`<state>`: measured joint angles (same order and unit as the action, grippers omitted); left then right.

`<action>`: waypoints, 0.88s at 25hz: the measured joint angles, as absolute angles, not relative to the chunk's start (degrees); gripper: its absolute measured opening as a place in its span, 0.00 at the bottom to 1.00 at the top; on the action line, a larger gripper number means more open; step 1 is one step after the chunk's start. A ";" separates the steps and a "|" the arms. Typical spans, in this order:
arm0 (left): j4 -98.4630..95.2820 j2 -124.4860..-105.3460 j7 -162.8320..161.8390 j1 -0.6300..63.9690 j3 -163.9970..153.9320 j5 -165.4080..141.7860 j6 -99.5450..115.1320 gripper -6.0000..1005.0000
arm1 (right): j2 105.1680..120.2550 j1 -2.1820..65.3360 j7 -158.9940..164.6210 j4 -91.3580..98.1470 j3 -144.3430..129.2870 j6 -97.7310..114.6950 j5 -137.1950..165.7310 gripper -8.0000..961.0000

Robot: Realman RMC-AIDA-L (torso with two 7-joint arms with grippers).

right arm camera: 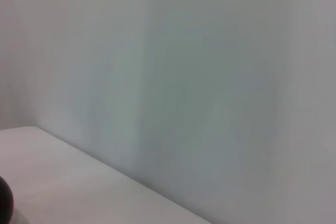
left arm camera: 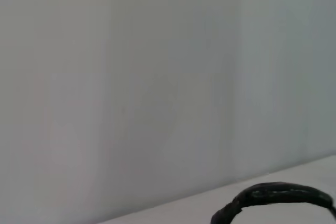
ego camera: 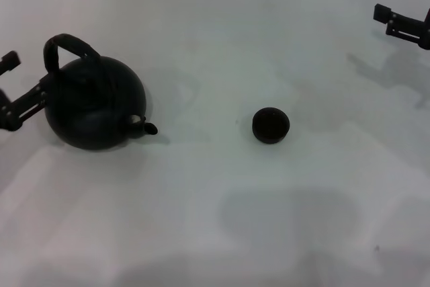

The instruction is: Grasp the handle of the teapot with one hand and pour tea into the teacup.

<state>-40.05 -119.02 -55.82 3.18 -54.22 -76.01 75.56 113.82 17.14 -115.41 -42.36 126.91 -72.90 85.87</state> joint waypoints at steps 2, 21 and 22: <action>-40.62 -118.97 -55.82 1.74 -54.23 -75.22 76.89 0.76 | 113.73 17.13 -115.36 -42.37 126.91 -72.95 85.79 0.86; -29.01 -119.04 -42.93 -5.21 -44.75 -52.54 86.91 0.76 | 114.41 12.48 -118.62 -42.18 134.28 -77.59 80.91 0.86; -29.01 -119.04 -42.93 -5.21 -44.75 -52.54 86.91 0.76 | 114.46 11.65 -119.44 -41.93 134.83 -78.01 79.41 0.86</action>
<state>-29.01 -119.04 -42.93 -5.22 -44.75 -52.54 86.91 114.46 11.65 -119.44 -41.93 134.83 -78.02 79.41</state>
